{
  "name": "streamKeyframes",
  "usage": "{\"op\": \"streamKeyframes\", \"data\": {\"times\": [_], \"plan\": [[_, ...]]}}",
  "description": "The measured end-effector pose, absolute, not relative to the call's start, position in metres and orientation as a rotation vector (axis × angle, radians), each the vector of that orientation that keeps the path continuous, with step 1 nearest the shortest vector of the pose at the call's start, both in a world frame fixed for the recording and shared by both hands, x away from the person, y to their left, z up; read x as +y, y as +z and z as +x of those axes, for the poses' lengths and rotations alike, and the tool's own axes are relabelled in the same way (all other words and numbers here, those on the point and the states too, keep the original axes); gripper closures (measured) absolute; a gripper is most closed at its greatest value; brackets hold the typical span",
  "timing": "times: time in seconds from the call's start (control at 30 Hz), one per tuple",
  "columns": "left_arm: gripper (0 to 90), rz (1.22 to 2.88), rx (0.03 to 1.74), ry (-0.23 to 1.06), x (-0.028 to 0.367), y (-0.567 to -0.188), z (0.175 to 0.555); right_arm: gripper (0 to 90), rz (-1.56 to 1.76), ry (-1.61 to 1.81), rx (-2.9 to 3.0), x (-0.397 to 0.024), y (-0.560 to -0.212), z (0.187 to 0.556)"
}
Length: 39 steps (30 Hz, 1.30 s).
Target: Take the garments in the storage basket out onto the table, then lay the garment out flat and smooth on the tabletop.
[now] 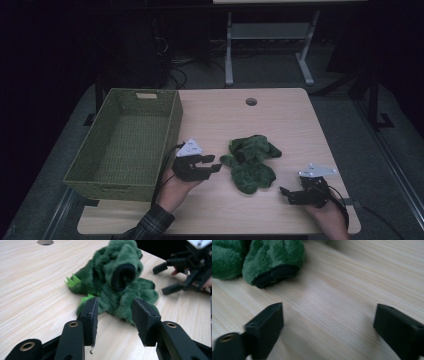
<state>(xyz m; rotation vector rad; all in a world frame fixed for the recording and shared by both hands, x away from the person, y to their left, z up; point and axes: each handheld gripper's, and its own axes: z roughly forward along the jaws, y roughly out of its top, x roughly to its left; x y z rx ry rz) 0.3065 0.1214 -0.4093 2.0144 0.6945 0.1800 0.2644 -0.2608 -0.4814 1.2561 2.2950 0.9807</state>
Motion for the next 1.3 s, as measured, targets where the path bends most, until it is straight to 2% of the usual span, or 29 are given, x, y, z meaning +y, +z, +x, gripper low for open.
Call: {"op": "streamKeyframes", "data": {"times": [0.13, 0.3, 0.5, 0.73, 0.9, 1.2, 1.3], "plan": [[52.0, 2.060, 0.655, 0.172, 0.118, -0.418, 0.300, 22.1, 1.243, 0.988, 2.295, -0.261, -0.473, 0.261], [43.3, 2.093, 0.636, 0.168, 0.118, -0.427, 0.294, 27.1, 1.182, 1.067, 2.289, -0.256, -0.463, 0.256], [36.0, 2.129, 0.634, 0.157, 0.121, -0.437, 0.285, 37.5, 1.144, 1.175, 2.313, -0.247, -0.453, 0.256], [34.1, 2.207, 0.628, 0.164, 0.127, -0.451, 0.279, 42.1, 1.074, 1.201, 2.355, -0.229, -0.447, 0.260], [34.0, 2.218, 0.628, 0.165, 0.130, -0.454, 0.278, 52.0, 1.007, 1.310, 2.453, -0.209, -0.447, 0.259], [33.9, 2.235, 0.600, 0.167, 0.132, -0.453, 0.273, 57.9, 0.975, 1.212, 2.577, -0.177, -0.463, 0.271], [34.0, 2.234, 0.591, 0.159, 0.133, -0.453, 0.270, 66.7, 0.983, 1.162, 2.598, -0.172, -0.469, 0.275]]}}
